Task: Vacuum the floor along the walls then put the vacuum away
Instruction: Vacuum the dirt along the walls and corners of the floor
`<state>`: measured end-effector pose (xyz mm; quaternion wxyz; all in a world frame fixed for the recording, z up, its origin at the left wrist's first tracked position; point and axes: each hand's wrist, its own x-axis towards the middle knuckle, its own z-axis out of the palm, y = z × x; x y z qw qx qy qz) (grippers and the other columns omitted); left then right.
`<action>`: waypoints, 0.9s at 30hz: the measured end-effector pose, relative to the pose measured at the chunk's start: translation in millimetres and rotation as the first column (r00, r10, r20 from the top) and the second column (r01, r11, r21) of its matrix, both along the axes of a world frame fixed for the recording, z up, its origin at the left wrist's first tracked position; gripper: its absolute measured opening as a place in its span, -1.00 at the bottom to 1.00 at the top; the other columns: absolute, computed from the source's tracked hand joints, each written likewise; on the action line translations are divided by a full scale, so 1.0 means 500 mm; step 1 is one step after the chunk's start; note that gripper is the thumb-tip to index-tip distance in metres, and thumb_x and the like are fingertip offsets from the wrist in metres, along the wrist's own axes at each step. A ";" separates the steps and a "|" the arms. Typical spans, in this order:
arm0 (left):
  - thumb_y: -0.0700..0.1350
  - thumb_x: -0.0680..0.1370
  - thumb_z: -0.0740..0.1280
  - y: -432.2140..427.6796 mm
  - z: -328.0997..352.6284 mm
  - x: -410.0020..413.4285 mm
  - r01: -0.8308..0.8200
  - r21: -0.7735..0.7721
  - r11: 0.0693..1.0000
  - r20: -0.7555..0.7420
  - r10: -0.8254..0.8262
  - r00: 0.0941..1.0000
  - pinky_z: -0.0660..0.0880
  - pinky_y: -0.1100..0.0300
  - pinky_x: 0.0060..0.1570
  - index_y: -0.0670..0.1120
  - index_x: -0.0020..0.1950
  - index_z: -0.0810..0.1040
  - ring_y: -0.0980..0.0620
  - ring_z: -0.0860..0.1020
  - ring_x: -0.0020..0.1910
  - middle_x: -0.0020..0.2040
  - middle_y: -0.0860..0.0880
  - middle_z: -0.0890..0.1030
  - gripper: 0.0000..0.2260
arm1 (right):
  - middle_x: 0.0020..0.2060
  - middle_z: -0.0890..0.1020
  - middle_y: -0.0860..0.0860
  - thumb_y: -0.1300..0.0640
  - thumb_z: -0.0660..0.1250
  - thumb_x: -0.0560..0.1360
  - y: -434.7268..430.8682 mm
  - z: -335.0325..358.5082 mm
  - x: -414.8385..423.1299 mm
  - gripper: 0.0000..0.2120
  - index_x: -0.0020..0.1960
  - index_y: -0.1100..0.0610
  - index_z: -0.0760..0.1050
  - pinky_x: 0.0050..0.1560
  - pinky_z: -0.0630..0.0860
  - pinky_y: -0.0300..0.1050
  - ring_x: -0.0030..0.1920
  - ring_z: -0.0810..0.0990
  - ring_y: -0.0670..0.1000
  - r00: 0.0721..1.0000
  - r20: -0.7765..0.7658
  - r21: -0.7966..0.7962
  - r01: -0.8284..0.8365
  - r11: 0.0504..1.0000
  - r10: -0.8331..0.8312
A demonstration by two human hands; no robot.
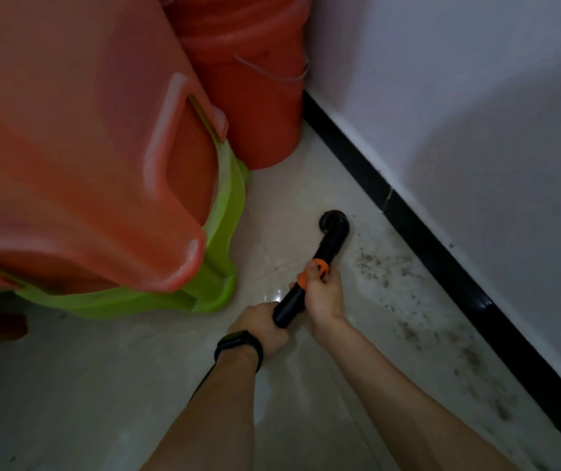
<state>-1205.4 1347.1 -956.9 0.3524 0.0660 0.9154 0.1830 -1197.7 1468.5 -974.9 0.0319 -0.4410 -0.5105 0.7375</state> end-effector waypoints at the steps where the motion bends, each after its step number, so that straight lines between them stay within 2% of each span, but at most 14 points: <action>1: 0.01 0.41 0.29 0.013 -0.001 -0.002 0.031 0.007 0.999 0.003 -0.031 1.000 0.48 0.15 -0.27 0.16 0.07 0.56 -0.02 0.54 -0.23 -0.13 0.02 0.59 -0.75 | -0.10 0.61 0.10 0.06 0.26 0.70 0.014 0.002 0.005 -0.87 0.19 0.10 0.43 0.08 0.64 0.14 -0.09 0.68 0.15 1.000 0.008 -0.012 0.022 1.000 -0.022; 3: 0.02 0.41 0.29 0.027 -0.006 -0.002 0.061 0.021 0.998 -0.002 -0.061 0.998 0.41 0.18 -0.31 0.18 0.11 0.57 0.01 0.50 -0.27 -0.16 0.05 0.56 -0.72 | -0.10 0.62 0.10 0.08 0.29 0.69 0.038 0.009 0.016 -0.81 0.26 0.14 0.42 0.04 0.66 0.11 -0.12 0.69 0.11 1.000 -0.002 -0.063 0.020 0.998 -0.021; 6: -0.02 0.36 0.27 0.028 -0.018 -0.003 0.045 0.050 0.998 -0.029 -0.044 0.999 0.40 0.20 -0.32 0.16 0.10 0.58 0.04 0.48 -0.31 -0.24 0.10 0.52 -0.66 | 0.09 0.63 0.18 0.15 0.34 0.67 0.062 0.023 0.021 -0.72 0.34 0.15 0.41 0.20 0.62 0.27 0.12 0.68 0.22 0.999 0.005 -0.138 -0.034 0.990 0.035; 8: -0.05 0.35 0.26 0.032 -0.023 -0.007 0.050 0.059 0.997 -0.044 -0.048 0.998 0.42 0.20 -0.30 0.15 0.11 0.58 0.00 0.50 -0.29 -0.22 0.06 0.53 -0.65 | 0.17 0.62 0.21 0.19 0.36 0.66 0.070 0.033 0.018 -0.77 0.29 0.13 0.43 0.25 0.58 0.31 0.20 0.64 0.26 0.997 0.023 -0.130 -0.066 0.989 0.070; 11: -0.05 0.35 0.26 0.043 -0.026 -0.016 0.066 0.092 0.994 -0.056 -0.061 0.997 0.49 0.17 -0.28 0.17 0.09 0.56 -0.06 0.56 -0.23 -0.16 0.01 0.59 -0.66 | 0.21 0.62 0.26 0.19 0.36 0.65 0.072 0.047 0.006 -0.84 0.20 0.16 0.47 0.28 0.56 0.31 0.22 0.63 0.27 0.997 0.064 -0.116 -0.045 0.992 0.052; 14: -0.01 0.30 0.23 0.052 -0.029 -0.035 0.043 0.139 0.989 -0.022 -0.041 0.999 0.40 0.22 -0.40 0.14 -0.04 0.55 0.01 0.53 -0.32 -0.26 0.06 0.55 -0.73 | 0.17 0.62 0.25 0.17 0.35 0.66 0.075 0.054 -0.012 -0.78 0.25 0.22 0.47 0.28 0.57 0.31 0.21 0.63 0.26 0.996 0.084 -0.064 -0.013 0.998 0.019; 17: -0.01 0.23 0.20 0.063 -0.034 -0.056 -0.002 0.190 0.982 0.041 -0.006 0.999 0.41 0.23 -0.40 0.11 -0.23 0.52 0.02 0.55 -0.35 -0.30 0.06 0.56 -0.82 | 0.11 0.62 0.22 0.16 0.36 0.65 0.082 0.055 -0.025 -0.77 0.25 0.25 0.47 0.20 0.62 0.23 0.17 0.64 0.23 0.996 0.087 -0.025 0.019 0.999 -0.017; 19: -0.02 0.19 0.22 0.075 -0.035 -0.065 -0.027 0.221 0.975 0.082 0.009 0.997 0.43 0.25 -0.40 0.10 -0.27 0.53 0.05 0.56 -0.37 -0.34 0.07 0.57 -0.83 | 0.08 0.62 0.21 0.16 0.38 0.64 0.094 0.050 -0.029 -0.82 0.17 0.23 0.50 0.06 0.65 0.16 0.13 0.65 0.22 0.995 0.092 -0.011 0.041 0.999 -0.040; 22: -0.05 0.12 0.36 0.095 -0.034 -0.066 -0.089 0.268 0.959 0.195 0.036 0.980 0.36 0.33 -0.55 0.06 -0.29 0.58 0.10 0.56 -0.51 -0.41 0.07 0.60 -0.81 | -0.04 0.63 0.16 0.16 0.43 0.61 0.114 0.039 -0.028 -0.87 0.00 0.15 0.49 -0.06 0.66 0.08 -0.02 0.66 0.15 0.993 0.091 0.006 0.078 0.997 -0.079; 24: -0.09 0.09 0.41 0.104 -0.037 -0.065 -0.128 0.286 0.950 0.252 0.054 0.966 0.34 0.35 -0.61 0.04 -0.28 0.59 0.11 0.55 -0.57 -0.46 0.07 0.60 -0.78 | -0.06 0.64 0.13 0.15 0.47 0.58 0.125 0.033 -0.025 -0.84 0.00 0.13 0.49 -0.05 0.68 0.09 -0.04 0.66 0.12 0.993 0.084 0.011 0.077 0.997 -0.078; 27: -0.10 0.08 0.42 0.106 -0.039 -0.066 -0.136 0.286 0.948 0.272 0.056 0.961 0.38 0.33 -0.57 0.03 -0.26 0.60 0.08 0.56 -0.55 -0.42 0.03 0.62 -0.75 | 0.02 0.64 0.14 0.14 0.47 0.58 0.131 0.030 -0.022 -0.76 0.15 0.19 0.49 0.09 0.67 0.17 0.06 0.67 0.15 0.997 0.056 -0.026 0.058 0.998 -0.056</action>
